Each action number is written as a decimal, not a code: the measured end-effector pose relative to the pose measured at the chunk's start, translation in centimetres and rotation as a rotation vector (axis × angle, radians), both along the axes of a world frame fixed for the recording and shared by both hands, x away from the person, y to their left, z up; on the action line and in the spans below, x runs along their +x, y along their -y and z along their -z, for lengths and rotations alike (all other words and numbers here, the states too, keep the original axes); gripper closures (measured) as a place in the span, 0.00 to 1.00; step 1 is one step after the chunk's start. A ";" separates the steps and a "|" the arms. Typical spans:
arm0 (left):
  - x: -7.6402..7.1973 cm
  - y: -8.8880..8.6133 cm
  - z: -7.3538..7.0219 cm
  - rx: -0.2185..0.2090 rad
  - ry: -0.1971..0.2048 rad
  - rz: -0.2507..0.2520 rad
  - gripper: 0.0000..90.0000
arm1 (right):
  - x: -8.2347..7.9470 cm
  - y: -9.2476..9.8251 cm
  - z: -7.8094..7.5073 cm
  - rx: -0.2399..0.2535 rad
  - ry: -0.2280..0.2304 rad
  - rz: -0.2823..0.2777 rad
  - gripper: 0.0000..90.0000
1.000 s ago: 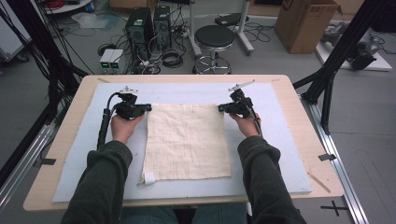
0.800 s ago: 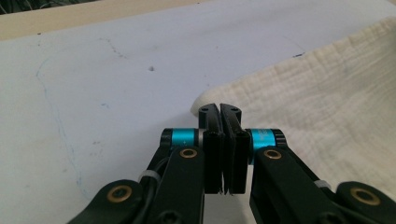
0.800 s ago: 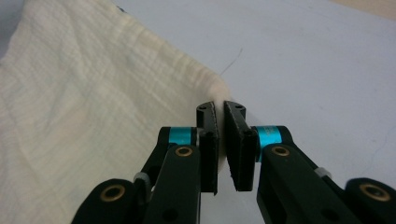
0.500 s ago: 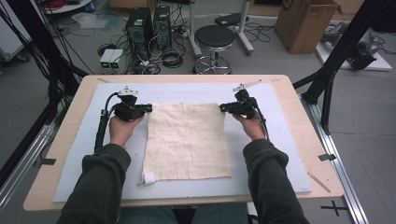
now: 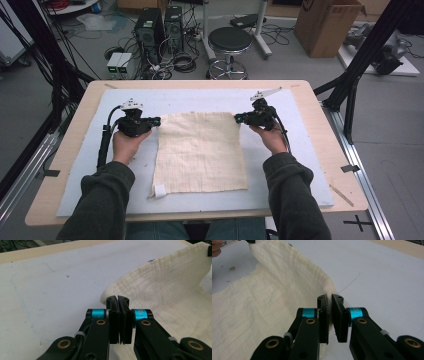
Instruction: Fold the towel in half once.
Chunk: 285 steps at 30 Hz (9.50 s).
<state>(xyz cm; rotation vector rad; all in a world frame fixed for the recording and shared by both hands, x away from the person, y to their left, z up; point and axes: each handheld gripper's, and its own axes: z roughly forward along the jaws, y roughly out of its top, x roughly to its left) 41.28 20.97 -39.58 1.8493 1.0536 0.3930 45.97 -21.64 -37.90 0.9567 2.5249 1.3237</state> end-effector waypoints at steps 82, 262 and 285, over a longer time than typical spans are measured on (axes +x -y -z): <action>-8.8 -1.2 0.4 -0.008 0.050 0.189 0.97 | -8.1 2.3 1.3 0.072 0.020 -0.114 0.93; -8.4 0.9 3.0 0.052 -0.020 0.217 0.75 | -10.1 0.3 4.2 0.006 0.034 -0.139 0.68; -6.3 1.4 4.8 0.108 -0.092 0.199 0.85 | -7.9 0.1 6.0 -0.102 -0.022 -0.092 0.79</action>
